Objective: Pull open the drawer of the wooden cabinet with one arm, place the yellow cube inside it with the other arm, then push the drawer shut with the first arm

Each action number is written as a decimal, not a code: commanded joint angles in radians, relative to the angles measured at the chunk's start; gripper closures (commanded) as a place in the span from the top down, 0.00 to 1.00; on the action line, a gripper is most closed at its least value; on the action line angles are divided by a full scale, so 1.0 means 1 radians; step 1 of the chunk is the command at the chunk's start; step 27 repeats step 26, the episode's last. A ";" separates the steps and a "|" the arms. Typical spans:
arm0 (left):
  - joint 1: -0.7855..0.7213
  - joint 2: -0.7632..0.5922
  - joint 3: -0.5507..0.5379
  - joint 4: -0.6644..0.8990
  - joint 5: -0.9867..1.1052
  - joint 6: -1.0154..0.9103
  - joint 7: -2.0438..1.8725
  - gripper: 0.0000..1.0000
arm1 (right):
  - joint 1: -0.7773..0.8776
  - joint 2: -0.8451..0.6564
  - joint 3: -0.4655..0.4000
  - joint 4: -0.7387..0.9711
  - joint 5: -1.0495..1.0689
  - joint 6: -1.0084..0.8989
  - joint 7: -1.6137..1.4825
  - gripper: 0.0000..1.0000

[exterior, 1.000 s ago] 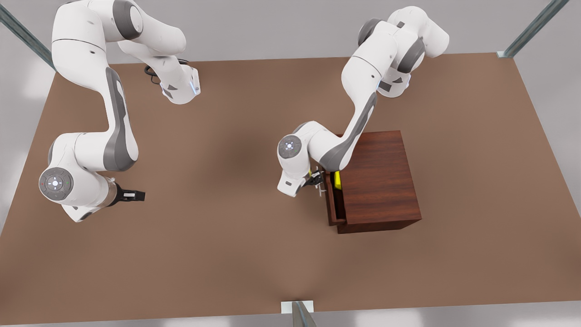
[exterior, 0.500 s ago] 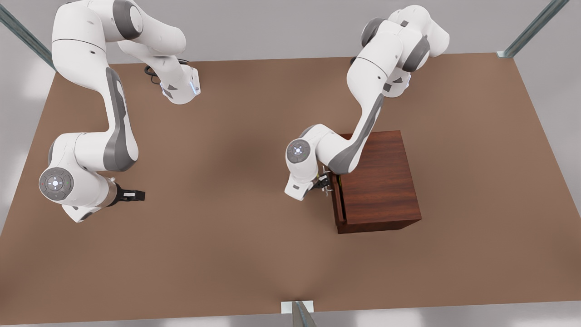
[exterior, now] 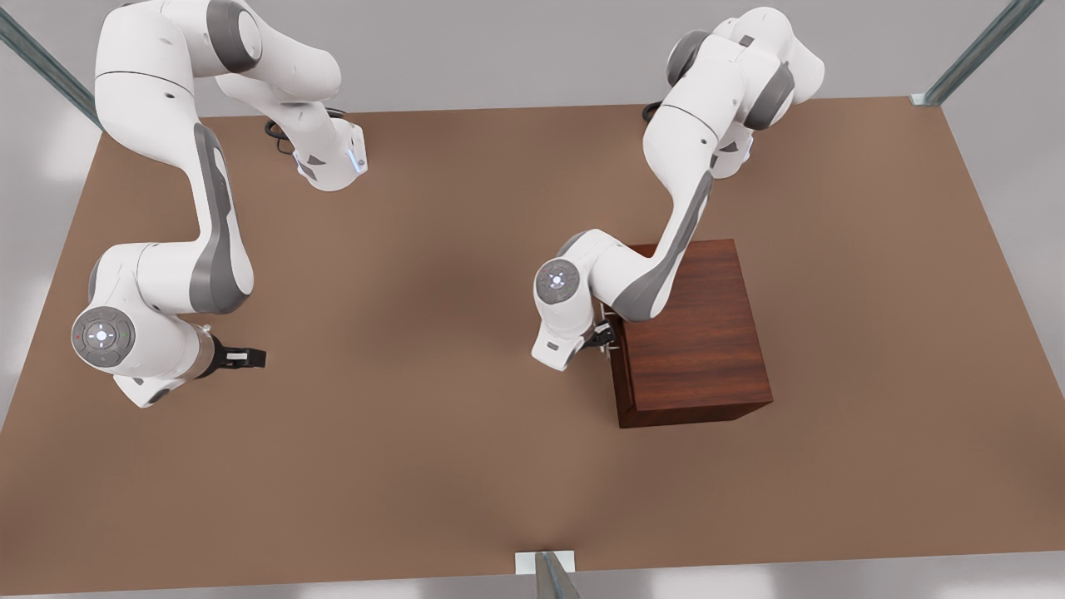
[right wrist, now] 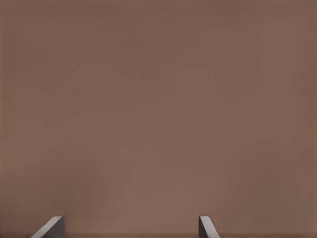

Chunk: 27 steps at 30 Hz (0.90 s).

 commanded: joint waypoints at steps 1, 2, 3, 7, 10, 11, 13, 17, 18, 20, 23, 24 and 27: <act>0.003 -0.002 0.000 0.000 0.001 -0.008 0.025 1.00 | 0.000 -0.001 0.000 0.000 0.000 -0.002 -0.006 1.00; 0.003 -0.002 0.000 0.000 0.001 -0.008 0.025 1.00 | 0.000 -0.001 0.000 0.000 0.000 -0.002 -0.006 1.00; 0.007 -0.002 0.000 0.000 0.001 -0.009 0.027 1.00 | 0.000 -0.001 0.000 0.000 0.000 -0.002 -0.006 1.00; 0.015 -0.003 0.000 -0.001 0.001 -0.023 0.042 1.00 | 0.000 -0.001 0.000 0.002 0.000 -0.002 -0.006 1.00; 0.013 -0.074 -0.009 0.088 -0.024 -0.195 0.008 1.00 | 0.000 -0.001 0.000 0.002 0.000 -0.002 -0.006 1.00; 0.013 -0.104 -0.009 0.174 -0.057 -0.321 0.021 1.00 | 0.000 -0.001 0.000 0.002 0.000 -0.002 -0.006 1.00; 0.119 -0.227 -0.003 0.174 -0.062 -0.459 0.333 1.00 | 0.000 -0.001 0.000 0.002 0.000 -0.002 -0.006 1.00; 0.578 -0.400 0.002 0.047 -0.191 -0.488 1.056 1.00 | 0.000 -0.001 0.000 0.004 0.002 -0.002 -0.007 1.00; 0.586 -0.589 0.003 -0.237 -0.198 -0.330 1.078 1.00 | -0.001 -0.001 0.000 0.004 0.002 -0.002 -0.007 1.00; 0.584 -0.736 0.002 -0.483 -0.188 -0.161 1.096 1.00 | 0.000 -0.001 0.000 0.004 0.002 -0.002 -0.007 1.00; 0.566 -0.675 -0.007 -0.372 -0.174 -0.230 1.087 1.00 | 0.000 -0.001 0.000 0.004 0.002 -0.002 -0.006 1.00; 0.567 -0.655 -0.004 -0.346 -0.175 -0.235 1.085 1.00 | 0.000 -0.001 0.000 0.004 0.002 -0.002 -0.007 1.00; 0.567 -0.651 -0.004 -0.346 -0.186 -0.233 1.075 1.00 | -0.002 -0.001 0.000 0.004 0.002 -0.002 -0.007 1.00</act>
